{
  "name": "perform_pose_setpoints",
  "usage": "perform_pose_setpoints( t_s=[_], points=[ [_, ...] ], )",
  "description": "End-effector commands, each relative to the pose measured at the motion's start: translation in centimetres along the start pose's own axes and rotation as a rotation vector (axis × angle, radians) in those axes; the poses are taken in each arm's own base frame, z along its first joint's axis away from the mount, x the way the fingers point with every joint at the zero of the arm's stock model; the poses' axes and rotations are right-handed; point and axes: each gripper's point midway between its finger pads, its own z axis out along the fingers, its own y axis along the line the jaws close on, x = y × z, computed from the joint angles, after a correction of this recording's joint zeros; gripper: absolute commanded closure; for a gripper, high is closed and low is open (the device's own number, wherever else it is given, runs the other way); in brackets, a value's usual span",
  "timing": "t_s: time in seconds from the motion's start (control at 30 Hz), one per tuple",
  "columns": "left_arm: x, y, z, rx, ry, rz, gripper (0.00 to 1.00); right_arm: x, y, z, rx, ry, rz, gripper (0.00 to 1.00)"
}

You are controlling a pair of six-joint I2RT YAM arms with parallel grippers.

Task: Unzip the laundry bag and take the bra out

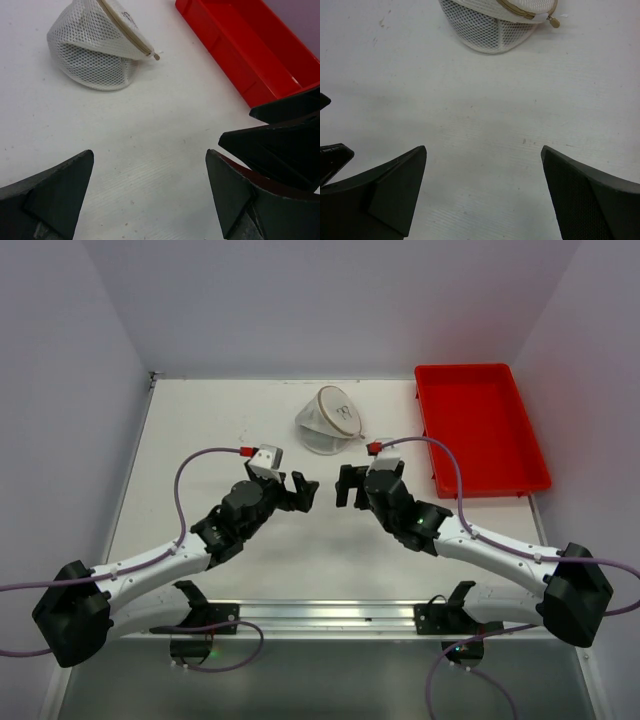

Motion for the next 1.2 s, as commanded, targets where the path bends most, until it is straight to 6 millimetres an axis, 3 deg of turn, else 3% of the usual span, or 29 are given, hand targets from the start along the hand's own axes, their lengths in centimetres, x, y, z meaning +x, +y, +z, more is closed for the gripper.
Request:
perform_pose_setpoints(
  t_s=[0.0,0.23,0.3,0.37,0.4,0.43,0.47,0.5,0.53,0.57,0.6,0.63,0.7,0.73,0.77,0.8,0.83,0.9,1.0,1.07,1.17],
  points=[
    [-0.9,0.3,-0.1,-0.029,-0.034,-0.020,0.03,-2.5,1.0,-0.2,-0.029,-0.082,0.046,0.01],
    [-1.5,1.4,-0.8,-0.083,-0.058,-0.033,0.03,-2.4,1.4,0.6,-0.033,-0.072,-0.033,0.02],
    [-2.1,2.3,-1.4,-0.128,-0.092,-0.060,0.02,-4.3,0.5,1.7,0.006,-0.127,-0.073,0.03],
    [-2.4,2.7,-1.9,-0.144,-0.121,-0.081,0.02,-6.4,0.3,4.1,-0.017,-0.114,-0.078,0.05],
    [-2.5,3.1,-2.4,-0.151,-0.140,-0.090,0.02,-6.3,-0.1,5.1,-0.023,-0.071,-0.085,0.09],
    [-2.8,3.1,-2.6,-0.148,-0.156,-0.098,0.02,-8.6,0.6,5.9,-0.050,-0.084,-0.084,0.11],
    [-3.1,3.1,-2.9,-0.147,-0.171,-0.108,0.02,-7.4,-0.2,8.1,-0.035,-0.020,-0.106,0.12],
    [-3.0,3.5,-3.0,-0.161,-0.176,-0.108,0.02,-7.4,0.0,9.1,-0.038,-0.003,-0.129,0.15],
    [-3.0,3.6,-3.1,-0.166,-0.180,-0.109,0.02,-9.3,0.9,10.0,-0.061,-0.026,-0.183,0.16],
    [-3.2,3.8,-3.3,-0.171,-0.187,-0.113,0.02,-7.8,0.9,12.1,-0.061,0.024,-0.234,0.17],
    [-3.3,3.9,-3.3,-0.178,-0.190,-0.115,0.02,-7.2,0.8,12.9,-0.069,0.059,-0.304,0.18],
    [-3.2,3.9,-3.3,-0.182,-0.184,-0.115,0.02,-8.8,1.5,13.8,-0.074,0.035,-0.316,0.19],
    [-3.2,3.6,-3.4,-0.166,-0.183,-0.122,0.01,-7.4,1.0,16.1,-0.089,0.090,-0.359,0.22],
    [-3.3,3.5,-3.4,-0.161,-0.190,-0.128,0.01,-8.6,1.6,16.8,-0.106,0.074,-0.364,0.23],
    [-3.3,3.5,-3.4,-0.157,-0.191,-0.129,0.02,-8.6,1.5,17.3,-0.116,0.084,-0.372,0.23],
    [-3.1,3.5,-3.3,-0.155,-0.188,-0.128,0.02,-7.4,1.4,18.3,-0.131,0.116,-0.421,0.24],
    [-3.1,3.5,-3.3,-0.155,-0.188,-0.130,0.02,-7.8,1.9,18.7,-0.149,0.109,-0.432,0.25],
    [-3.1,3.4,-3.3,-0.154,-0.186,-0.129,0.02,-6.6,1.1,20.0,-0.104,0.139,-0.447,0.27],
    [-3.2,3.5,-3.3,-0.158,-0.189,-0.128,0.02,-6.7,-0.3,21.0,-0.016,0.132,-0.458,0.32],
    [-3.4,3.6,-3.5,-0.160,-0.196,-0.129,0.02,-6.6,-0.9,21.3,0.017,0.123,-0.457,0.33],
    [-3.5,3.8,-3.6,-0.169,-0.202,-0.128,0.01,-6.2,-1.3,21.3,0.030,0.112,-0.445,0.42]
  ],
)
